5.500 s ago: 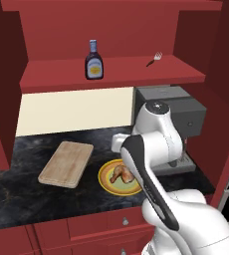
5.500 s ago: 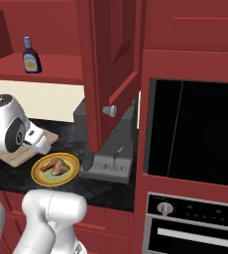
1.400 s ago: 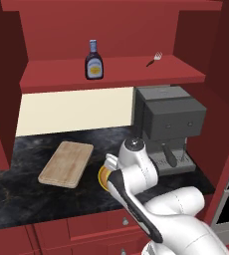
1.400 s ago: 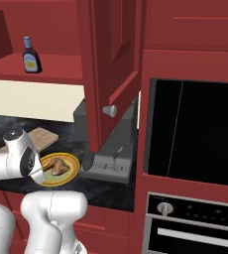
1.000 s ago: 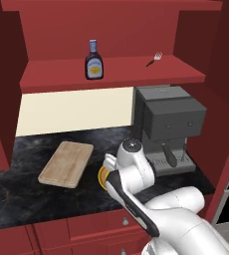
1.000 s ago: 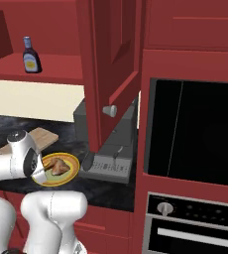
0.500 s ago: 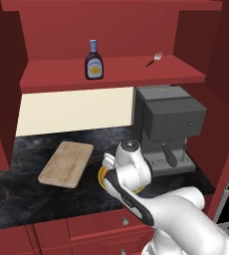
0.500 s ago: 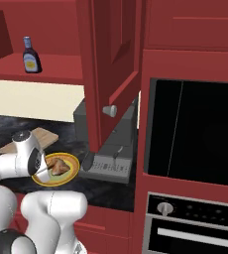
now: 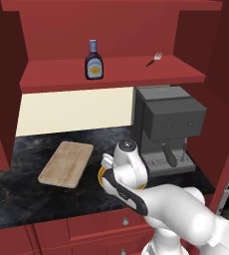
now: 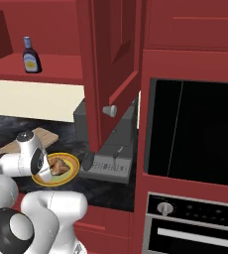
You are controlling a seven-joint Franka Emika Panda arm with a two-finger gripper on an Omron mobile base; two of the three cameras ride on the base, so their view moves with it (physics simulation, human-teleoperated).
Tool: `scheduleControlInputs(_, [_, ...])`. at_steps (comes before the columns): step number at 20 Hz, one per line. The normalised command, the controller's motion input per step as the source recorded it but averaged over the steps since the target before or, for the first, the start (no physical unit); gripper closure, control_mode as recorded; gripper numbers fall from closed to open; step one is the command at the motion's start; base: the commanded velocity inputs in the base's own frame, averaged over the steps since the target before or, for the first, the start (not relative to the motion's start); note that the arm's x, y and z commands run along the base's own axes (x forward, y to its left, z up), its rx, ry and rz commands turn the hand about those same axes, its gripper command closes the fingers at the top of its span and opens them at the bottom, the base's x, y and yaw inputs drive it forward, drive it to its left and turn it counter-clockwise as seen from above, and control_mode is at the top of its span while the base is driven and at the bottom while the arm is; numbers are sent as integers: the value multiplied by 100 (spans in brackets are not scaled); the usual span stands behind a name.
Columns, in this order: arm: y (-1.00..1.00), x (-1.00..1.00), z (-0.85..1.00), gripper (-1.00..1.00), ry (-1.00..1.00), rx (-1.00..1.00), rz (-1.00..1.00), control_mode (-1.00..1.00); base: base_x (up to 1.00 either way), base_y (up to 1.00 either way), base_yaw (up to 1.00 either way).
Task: Pick the chicken drumstick from the plate and place it on the cutting board. Then pick the condiment bottle from the cabinet and place it next to the cutting board.
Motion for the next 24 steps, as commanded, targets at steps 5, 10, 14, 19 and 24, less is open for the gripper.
scheduleControlInputs(5, [5, 10, -17, -100, 0, 0, 0, -100, 0, 0, 0])
scheduleControlInputs(10, [5, 11, -16, -100, 0, 1, 0, -100, 0, 0, 0])
scheduleControlInputs(14, [2, 11, -15, -100, 0, 1, 0, -100, 0, 0, 0])
scheduleControlInputs(19, [4, 11, -14, -100, 0, 0, 0, -100, 0, 0, 0])
scheduleControlInputs(24, [7, 4, -3, 100, 1, 0, 0, -100, 0, 0, 0])
